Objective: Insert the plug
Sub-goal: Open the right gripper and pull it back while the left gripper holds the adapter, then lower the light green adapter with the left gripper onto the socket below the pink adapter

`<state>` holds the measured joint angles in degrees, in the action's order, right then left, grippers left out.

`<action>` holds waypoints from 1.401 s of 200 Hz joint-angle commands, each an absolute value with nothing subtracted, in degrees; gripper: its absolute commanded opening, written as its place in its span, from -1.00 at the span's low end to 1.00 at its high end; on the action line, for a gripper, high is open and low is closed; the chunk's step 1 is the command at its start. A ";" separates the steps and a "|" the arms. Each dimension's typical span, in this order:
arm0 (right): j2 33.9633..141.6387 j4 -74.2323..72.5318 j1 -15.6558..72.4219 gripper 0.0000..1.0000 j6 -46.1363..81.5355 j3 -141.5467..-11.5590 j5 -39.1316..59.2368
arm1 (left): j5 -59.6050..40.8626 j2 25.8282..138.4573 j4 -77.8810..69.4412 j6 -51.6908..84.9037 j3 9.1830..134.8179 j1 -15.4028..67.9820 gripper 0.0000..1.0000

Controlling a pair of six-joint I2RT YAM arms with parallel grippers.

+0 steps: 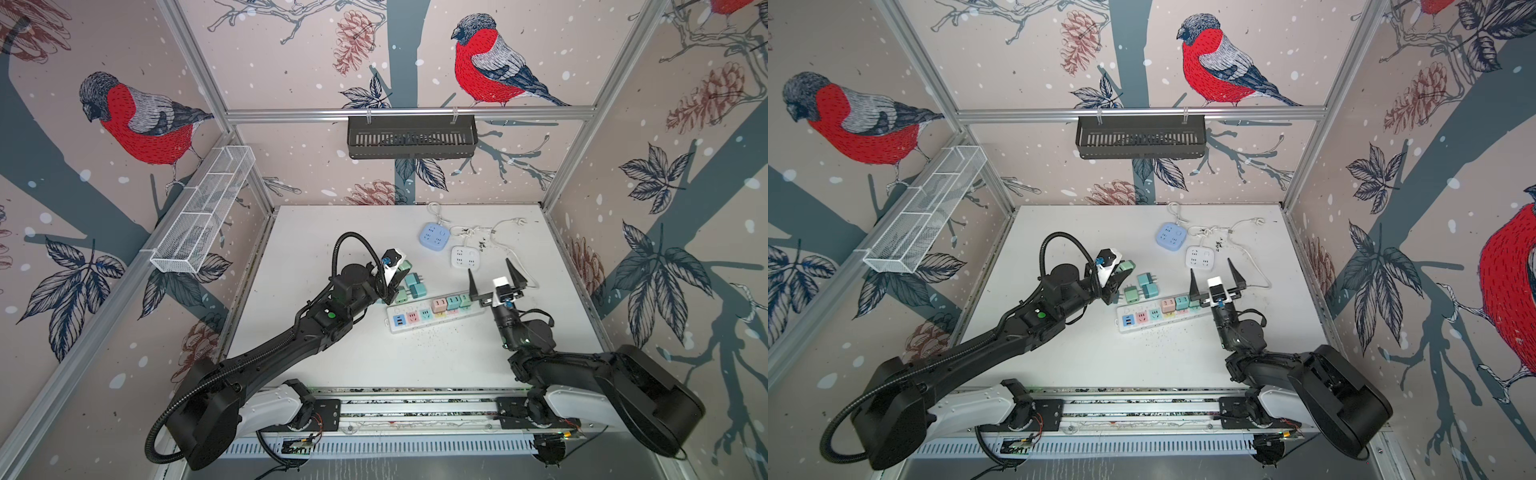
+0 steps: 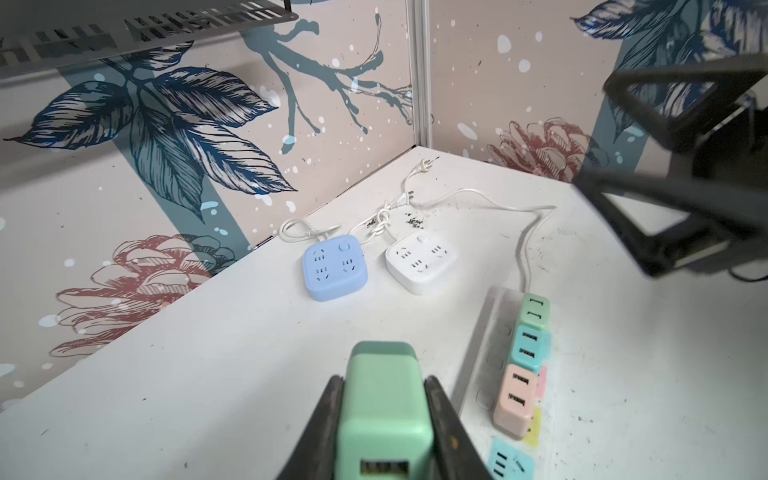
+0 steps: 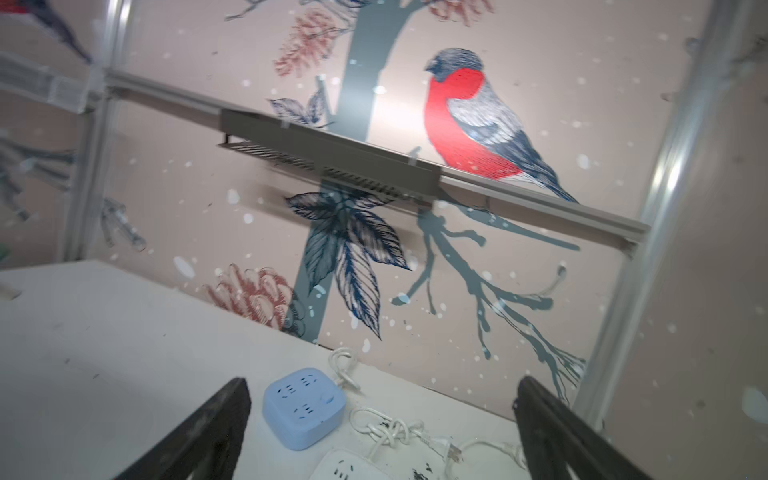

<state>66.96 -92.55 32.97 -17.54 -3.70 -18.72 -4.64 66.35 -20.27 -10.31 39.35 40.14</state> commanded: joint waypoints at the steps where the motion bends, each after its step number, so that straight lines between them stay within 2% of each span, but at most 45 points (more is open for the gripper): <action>1: 61.27 -93.18 28.99 0.99 -0.97 -3.75 -24.19 | -0.78 66.10 -15.90 -14.14 42.60 40.07 -1.00; 22: 53.43 -69.26 22.07 0.99 11.40 -8.15 -21.97 | -2.56 67.18 -11.50 -15.03 45.51 40.07 -1.00; 35: 51.62 -63.60 18.04 0.99 17.21 -8.70 -21.69 | -4.25 68.20 -8.94 -16.57 47.19 40.08 -1.00; 75: 51.52 -63.65 9.66 0.99 26.56 -4.49 -21.53 | -9.54 74.69 -0.15 -19.07 55.68 41.09 -1.00; 96: 54.31 -60.47 9.49 1.00 27.41 -5.70 -21.35 | -12.12 78.97 3.43 -21.09 58.73 43.27 -1.00; 146: 65.19 -67.14 8.42 0.99 32.01 -4.17 -25.79 | -12.15 87.66 14.79 -24.43 66.91 46.15 -1.00; 200: 67.33 -63.66 6.59 1.00 37.01 -5.24 -24.29 | -13.45 95.14 26.71 -24.95 75.27 47.01 -1.00; 236: 71.54 -66.98 6.67 0.99 35.43 -6.69 -22.49 | -9.34 100.62 32.92 -22.85 79.61 47.46 -1.00; 280: 71.54 -66.40 6.60 0.99 35.40 -6.90 -22.10 | -11.05 100.15 34.62 -22.83 79.72 48.47 -1.00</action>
<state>71.42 -64.51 6.66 34.94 -6.68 -22.65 -9.61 100.73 31.90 -22.41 79.59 47.90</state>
